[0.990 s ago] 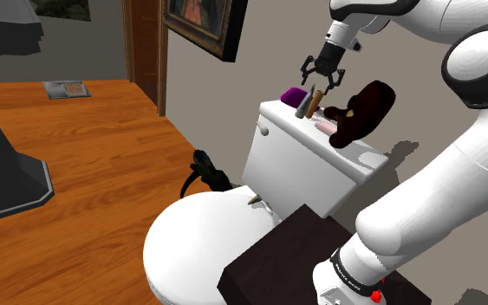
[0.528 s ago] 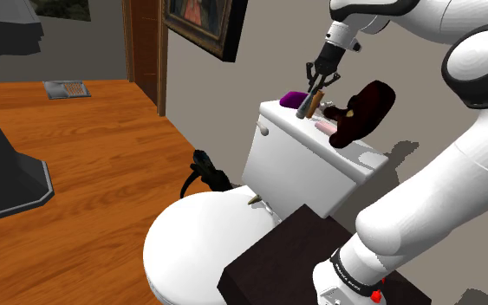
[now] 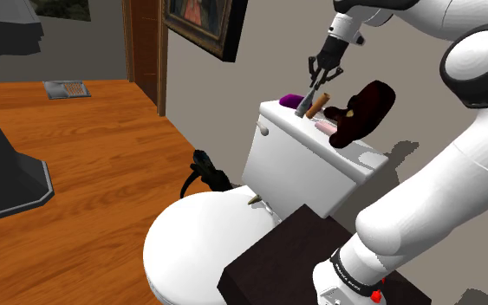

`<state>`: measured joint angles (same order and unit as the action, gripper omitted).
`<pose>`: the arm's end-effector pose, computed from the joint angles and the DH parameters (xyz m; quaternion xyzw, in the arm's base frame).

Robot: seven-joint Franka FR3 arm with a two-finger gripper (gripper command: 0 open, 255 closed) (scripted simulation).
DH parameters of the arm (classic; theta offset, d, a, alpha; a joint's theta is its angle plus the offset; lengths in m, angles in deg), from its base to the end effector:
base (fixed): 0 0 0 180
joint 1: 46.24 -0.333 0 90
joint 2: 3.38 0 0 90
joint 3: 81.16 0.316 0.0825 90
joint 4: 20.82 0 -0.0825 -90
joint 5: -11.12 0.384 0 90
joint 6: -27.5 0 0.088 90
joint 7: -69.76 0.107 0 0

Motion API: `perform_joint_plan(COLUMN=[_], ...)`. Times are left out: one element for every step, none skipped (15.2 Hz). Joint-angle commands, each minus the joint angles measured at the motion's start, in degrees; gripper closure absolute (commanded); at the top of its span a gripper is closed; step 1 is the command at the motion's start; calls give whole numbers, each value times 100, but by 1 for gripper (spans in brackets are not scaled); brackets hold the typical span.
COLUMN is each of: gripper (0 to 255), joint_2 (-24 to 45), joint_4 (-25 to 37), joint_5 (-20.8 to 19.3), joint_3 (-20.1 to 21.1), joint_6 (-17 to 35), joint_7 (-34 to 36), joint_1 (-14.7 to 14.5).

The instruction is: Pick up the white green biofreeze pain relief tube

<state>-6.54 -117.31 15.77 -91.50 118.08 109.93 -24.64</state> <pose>0.4582 -0.2785 0.6020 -0.8067 0.5887 0.0276 0.0436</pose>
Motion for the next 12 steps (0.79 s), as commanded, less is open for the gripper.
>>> perform_joint_plan(gripper=[255,255,255,255,255,255,255,255,255,255,255,255], joint_2=[34,53,74,96,120,145,173,202,233,266,270,271], joint_4=[191,292,394,499,605,715,826,941,1058,1178,1195,1196], joint_5=[6,9,13,17,21,26,32,38,44,51,52,52], joint_3=[-4,-6,-8,-10,-12,-14,-17,-20,-23,-26,-26,-26], joint_6=[-159,-240,-323,-405,-489,-573,-658,-744,-830,-918,-931,-931], joint_7=[6,10,14,17,20,23,26,29,31,33,34,34], joint_1=[3,4,5,6,8,10,12,14,17,19,20,20])
